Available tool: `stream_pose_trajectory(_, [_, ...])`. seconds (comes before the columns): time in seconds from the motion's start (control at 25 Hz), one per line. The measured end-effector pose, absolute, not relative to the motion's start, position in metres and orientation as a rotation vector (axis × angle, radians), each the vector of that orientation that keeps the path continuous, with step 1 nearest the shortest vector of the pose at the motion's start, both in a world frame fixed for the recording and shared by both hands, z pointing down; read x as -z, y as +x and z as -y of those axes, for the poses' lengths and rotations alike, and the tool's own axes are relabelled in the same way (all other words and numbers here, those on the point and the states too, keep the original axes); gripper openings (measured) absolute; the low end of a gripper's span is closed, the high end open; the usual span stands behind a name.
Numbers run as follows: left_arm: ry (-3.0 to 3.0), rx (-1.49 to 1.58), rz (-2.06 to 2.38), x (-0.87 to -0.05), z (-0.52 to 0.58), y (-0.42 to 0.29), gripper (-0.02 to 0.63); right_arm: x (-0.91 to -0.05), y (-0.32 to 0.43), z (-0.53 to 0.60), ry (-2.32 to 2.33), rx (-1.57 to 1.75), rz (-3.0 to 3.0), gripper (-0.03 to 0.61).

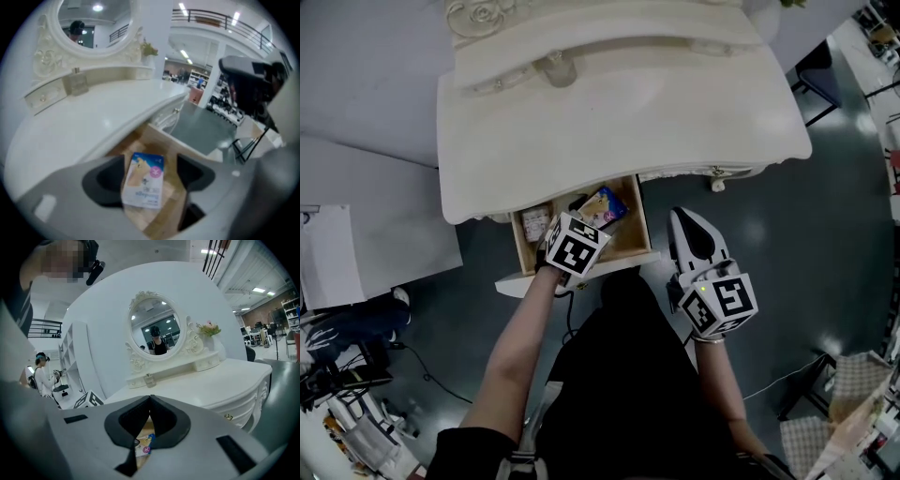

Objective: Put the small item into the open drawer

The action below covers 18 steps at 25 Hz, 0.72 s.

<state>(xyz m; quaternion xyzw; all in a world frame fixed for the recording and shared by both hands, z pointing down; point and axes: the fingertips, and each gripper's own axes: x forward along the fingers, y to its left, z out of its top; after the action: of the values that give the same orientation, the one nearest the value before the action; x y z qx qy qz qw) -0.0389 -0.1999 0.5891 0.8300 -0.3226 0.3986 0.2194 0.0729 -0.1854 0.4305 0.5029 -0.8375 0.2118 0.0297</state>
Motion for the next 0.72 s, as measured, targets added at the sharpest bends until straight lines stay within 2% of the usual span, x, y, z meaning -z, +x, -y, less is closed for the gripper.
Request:
stream_pose_trajectory(0.24, [2.364,-0.909,1.012,-0.539,0.202,-0.046,0.292,-0.416,0.061,0.183,1.526,-0.585,2.615,0.005])
stream_pose_trajectory(0.36, [2.387,-0.827,1.114,-0.515,0.205,-0.055,0.229,-0.409,0.055,0.180,1.516,-0.558,2.631,0.005])
stream_pose_trajectory(0.6, [2.431,-0.684,1.279,-0.470,0.209,-0.072,0.157,-0.397,0.042,0.176,1.492,-0.512,2.661,0.005])
stream_pose_trajectory(0.72, [2.437,-0.608,1.327,-0.453,0.206,-0.082,0.146,-0.390,0.038,0.172,1.485,-0.487,2.671,0.005])
